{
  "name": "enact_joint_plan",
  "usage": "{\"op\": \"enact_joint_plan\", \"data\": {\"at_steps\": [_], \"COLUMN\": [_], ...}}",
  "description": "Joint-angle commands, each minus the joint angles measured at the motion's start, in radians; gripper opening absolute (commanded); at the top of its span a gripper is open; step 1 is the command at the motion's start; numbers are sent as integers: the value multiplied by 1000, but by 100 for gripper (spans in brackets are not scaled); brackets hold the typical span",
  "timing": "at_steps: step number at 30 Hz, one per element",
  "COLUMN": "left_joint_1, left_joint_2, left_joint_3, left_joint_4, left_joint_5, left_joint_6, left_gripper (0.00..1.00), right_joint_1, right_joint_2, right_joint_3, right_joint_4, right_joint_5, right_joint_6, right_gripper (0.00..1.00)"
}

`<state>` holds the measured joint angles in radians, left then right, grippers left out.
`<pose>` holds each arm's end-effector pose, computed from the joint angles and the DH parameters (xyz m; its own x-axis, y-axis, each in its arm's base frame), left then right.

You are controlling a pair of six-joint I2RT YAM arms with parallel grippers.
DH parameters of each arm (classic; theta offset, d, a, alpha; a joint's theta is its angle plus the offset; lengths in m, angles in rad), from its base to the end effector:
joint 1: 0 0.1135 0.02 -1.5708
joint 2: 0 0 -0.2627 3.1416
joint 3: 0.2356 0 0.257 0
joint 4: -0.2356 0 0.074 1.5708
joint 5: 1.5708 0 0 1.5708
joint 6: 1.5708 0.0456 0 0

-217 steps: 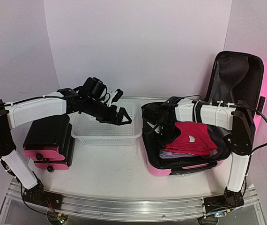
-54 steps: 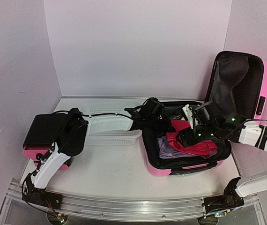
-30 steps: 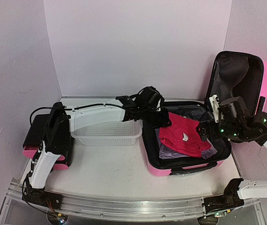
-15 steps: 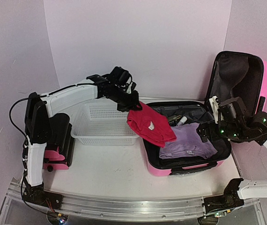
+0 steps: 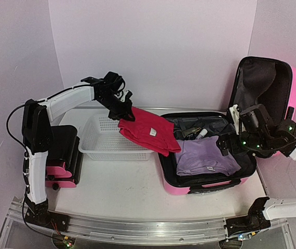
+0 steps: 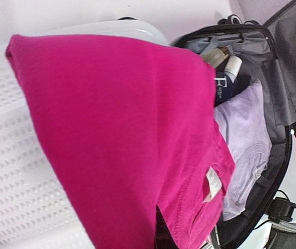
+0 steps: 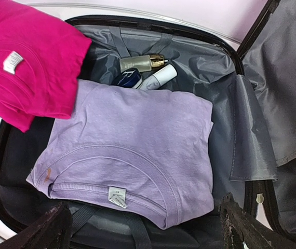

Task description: Open, take out, and arrange the luggage

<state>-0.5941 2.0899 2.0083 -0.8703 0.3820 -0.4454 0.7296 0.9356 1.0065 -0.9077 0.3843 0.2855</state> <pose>0.3814 -0.2782 0.2863 -0.9101 0.1324 -0.3927 0.3397 0.7811 -0.5240 0.1508 0.1119 0.3162 -0.6524 -0.2331 -0.7211 -0.2574 0.9631 -0.0784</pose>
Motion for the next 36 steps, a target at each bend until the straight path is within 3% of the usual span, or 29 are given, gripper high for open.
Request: {"op": "enact_joint_plan", "data": {"at_steps": [1, 12, 26, 36], "left_joint_1": [52, 142, 258, 264], "left_joint_2": [-96, -79, 103, 96], "left_joint_3": [35, -14, -87, -87], "left_joint_4": [-34, -22, 16, 3], "left_joint_5": [-14, -18, -13, -226], "left_joint_6": [83, 145, 233, 215], "left_gripper": [0, 0, 3, 0], "right_joint_1": [-1, -2, -1, -2], "right_joint_2": [17, 43, 41, 34], "right_joint_3": [52, 59, 78, 69], "right_joint_4": [15, 14, -1, -14], "right_joint_5": [-2, -8, 9, 9], "right_joint_6": [14, 7, -4, 3], "right_gripper": [98, 98, 98, 98]}}
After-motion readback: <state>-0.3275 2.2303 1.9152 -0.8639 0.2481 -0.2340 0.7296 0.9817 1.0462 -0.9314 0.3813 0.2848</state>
